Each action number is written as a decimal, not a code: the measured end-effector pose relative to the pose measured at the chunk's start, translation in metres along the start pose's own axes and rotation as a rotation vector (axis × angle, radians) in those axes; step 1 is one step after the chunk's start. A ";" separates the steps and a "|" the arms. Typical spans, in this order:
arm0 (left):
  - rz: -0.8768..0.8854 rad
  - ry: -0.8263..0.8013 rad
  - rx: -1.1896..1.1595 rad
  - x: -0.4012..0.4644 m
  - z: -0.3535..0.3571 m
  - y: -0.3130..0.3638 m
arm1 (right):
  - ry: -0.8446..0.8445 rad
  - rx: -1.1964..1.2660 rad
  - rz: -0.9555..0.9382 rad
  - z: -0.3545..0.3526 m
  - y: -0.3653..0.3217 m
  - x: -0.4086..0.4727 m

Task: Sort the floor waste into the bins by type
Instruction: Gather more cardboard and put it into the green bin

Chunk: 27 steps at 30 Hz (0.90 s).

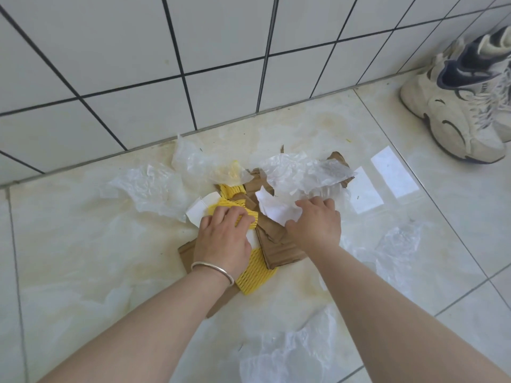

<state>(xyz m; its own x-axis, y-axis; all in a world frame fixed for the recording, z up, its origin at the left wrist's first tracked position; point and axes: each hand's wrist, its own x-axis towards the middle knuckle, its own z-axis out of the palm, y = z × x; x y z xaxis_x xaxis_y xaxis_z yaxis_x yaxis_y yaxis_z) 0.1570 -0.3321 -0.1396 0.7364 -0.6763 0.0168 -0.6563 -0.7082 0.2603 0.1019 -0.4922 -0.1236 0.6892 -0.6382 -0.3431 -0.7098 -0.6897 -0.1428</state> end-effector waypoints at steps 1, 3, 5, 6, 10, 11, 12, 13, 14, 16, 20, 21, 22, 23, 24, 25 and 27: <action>0.001 -0.003 0.001 0.002 0.000 0.001 | 0.022 -0.018 -0.019 0.003 0.000 0.001; -0.002 -0.015 -0.006 0.010 -0.002 0.006 | 0.042 0.035 -0.011 0.007 0.000 0.001; 0.002 -0.060 0.000 0.019 -0.007 0.013 | 0.037 0.128 0.042 0.011 -0.001 0.000; 0.005 -0.100 -0.004 0.025 -0.008 0.016 | 0.035 0.124 0.051 0.014 -0.001 -0.001; 0.013 -0.205 0.020 0.048 -0.003 0.024 | 0.054 0.060 0.041 0.019 0.004 0.002; 0.008 -0.217 0.019 0.054 -0.002 0.026 | 0.046 0.088 0.057 0.018 0.005 0.005; 0.003 -0.231 0.013 0.060 -0.001 0.027 | 0.036 0.116 0.075 0.017 0.006 0.008; 0.000 -0.244 0.007 0.065 0.000 0.029 | 0.027 0.136 0.092 0.016 0.007 0.011; -0.002 -0.258 0.004 0.069 0.001 0.031 | 0.015 0.149 0.109 0.015 0.008 0.013; -0.014 -0.292 -0.002 0.076 0.004 0.035 | 0.006 0.169 0.135 0.013 0.011 0.018; 0.022 -0.372 -0.006 0.088 0.012 0.043 | 0.025 0.207 0.180 0.012 0.020 0.030; 0.046 -0.393 0.001 0.091 0.013 0.046 | 0.028 0.210 0.180 0.012 0.023 0.034; 0.069 -0.414 0.009 0.093 0.014 0.048 | 0.027 0.202 0.177 0.011 0.026 0.037; 0.093 -0.434 0.016 0.096 0.015 0.051 | 0.028 0.181 0.174 0.010 0.028 0.041; 0.113 -0.450 0.019 0.098 0.017 0.053 | 0.039 0.157 0.174 0.008 0.031 0.043; 0.124 -0.458 0.017 0.099 0.018 0.055 | 0.064 0.141 0.178 0.007 0.033 0.045; 0.116 -0.459 -0.005 0.102 0.021 0.057 | 0.132 0.137 0.192 0.005 0.037 0.046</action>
<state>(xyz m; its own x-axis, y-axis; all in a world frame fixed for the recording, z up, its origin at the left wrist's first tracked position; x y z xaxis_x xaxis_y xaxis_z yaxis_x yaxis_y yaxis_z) 0.1909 -0.4459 -0.1430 0.5089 -0.7713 -0.3822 -0.7284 -0.6224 0.2863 0.1065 -0.5453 -0.1493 0.5466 -0.7983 -0.2529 -0.8363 -0.5049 -0.2139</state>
